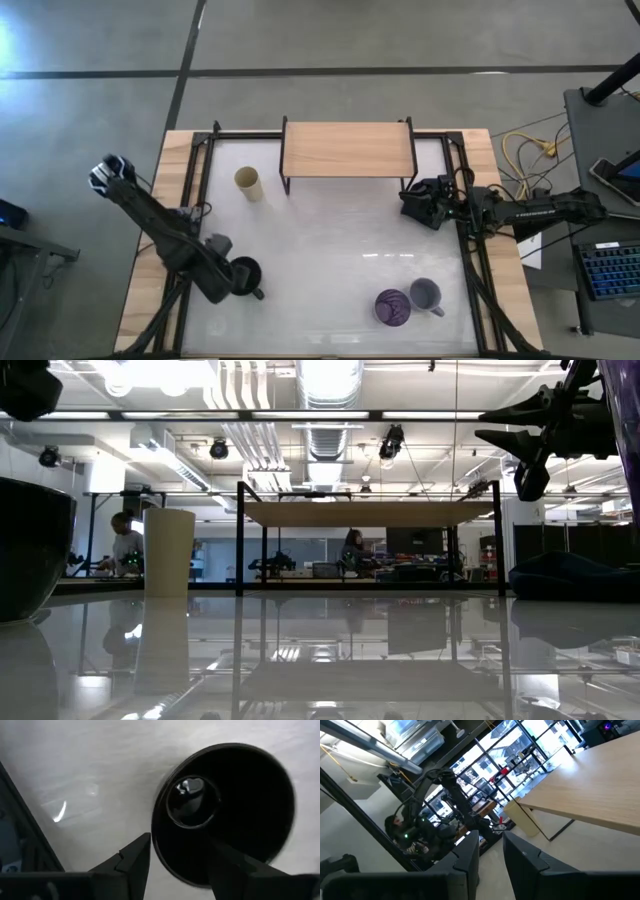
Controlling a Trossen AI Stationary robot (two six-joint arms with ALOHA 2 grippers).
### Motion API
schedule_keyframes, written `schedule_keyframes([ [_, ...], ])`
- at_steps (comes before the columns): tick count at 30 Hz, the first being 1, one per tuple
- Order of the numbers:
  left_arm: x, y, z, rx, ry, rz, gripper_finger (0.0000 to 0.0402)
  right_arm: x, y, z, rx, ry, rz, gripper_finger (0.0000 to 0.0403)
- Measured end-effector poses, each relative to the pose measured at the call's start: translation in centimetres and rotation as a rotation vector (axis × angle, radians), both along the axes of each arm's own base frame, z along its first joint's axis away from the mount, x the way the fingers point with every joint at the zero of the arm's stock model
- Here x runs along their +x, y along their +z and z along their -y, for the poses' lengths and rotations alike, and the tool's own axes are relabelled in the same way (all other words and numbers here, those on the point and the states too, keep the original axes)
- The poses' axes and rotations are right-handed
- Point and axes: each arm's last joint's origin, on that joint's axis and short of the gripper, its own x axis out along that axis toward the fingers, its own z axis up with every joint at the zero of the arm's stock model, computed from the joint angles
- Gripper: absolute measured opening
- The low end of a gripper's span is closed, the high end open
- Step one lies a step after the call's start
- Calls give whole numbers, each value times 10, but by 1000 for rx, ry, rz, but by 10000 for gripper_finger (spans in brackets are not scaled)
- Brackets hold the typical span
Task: Stack small to large cups/mugs on shelf
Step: Put the black mug on the shelf
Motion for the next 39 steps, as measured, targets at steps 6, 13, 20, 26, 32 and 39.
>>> schedule_keyframes([
  [6, 6, -12, 6, 42, -11, -51, 143, 0, 0, 0, -8, -1, -2, 82],
  [13, 6, -20, 3, 109, -86, -58, 26, 0, 0, 0, -11, -2, -3, 82],
  [20, 15, -21, -11, 174, -268, -37, 11, 0, 0, 0, -1, -1, -1, 82],
  [26, 26, -25, -26, 202, -457, -34, 6, 0, 0, -1, 21, 16, 4, 82],
  [32, 36, -26, -37, 213, -560, -18, 5, 0, 0, -1, 25, 18, 6, 82],
  [39, 37, -25, -39, 222, -606, 6, 20, 0, 0, -1, 25, 18, 6, 82],
])
